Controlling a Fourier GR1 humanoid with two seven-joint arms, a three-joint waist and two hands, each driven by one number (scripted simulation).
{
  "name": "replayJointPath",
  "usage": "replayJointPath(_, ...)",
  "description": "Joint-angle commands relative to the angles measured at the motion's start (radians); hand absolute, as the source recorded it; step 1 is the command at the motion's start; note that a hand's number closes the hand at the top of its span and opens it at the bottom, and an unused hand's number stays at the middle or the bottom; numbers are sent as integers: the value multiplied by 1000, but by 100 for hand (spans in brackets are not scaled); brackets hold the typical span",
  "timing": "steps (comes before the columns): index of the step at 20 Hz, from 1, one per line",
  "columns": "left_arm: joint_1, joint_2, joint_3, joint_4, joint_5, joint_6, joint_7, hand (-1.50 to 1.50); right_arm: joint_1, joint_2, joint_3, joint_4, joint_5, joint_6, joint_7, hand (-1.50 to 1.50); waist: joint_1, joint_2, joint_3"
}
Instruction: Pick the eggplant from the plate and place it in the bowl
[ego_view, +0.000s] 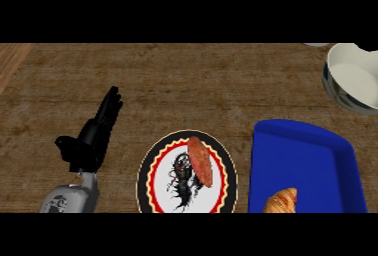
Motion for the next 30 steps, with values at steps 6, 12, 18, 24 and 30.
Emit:
replayJointPath(6, 6, 27, 20, -38, 28, -45, 6, 0, -31, 56, -112, 440, 73, -20, -305, 150, 12, 5, 1)
replayJointPath(12, -63, -3, 7, -5, -5, -9, 44, 0, -25, 89, -171, 654, 81, -45, -459, 150, 19, 10, 3)
replayJointPath(18, -31, -10, -10, -16, -9, -15, 30, 0, 25, 110, -264, 736, -29, 155, -569, -150, 23, 13, 5)
replayJointPath(24, -52, -22, 12, 51, -5, -7, -3, 0, 15, 94, -348, 753, -96, 271, -743, -150, 10, 11, 4)
replayJointPath(30, -35, -30, -5, 13, -20, 4, 16, 0, -21, 71, -480, 749, -199, 188, -831, -150, 13, 7, 4)
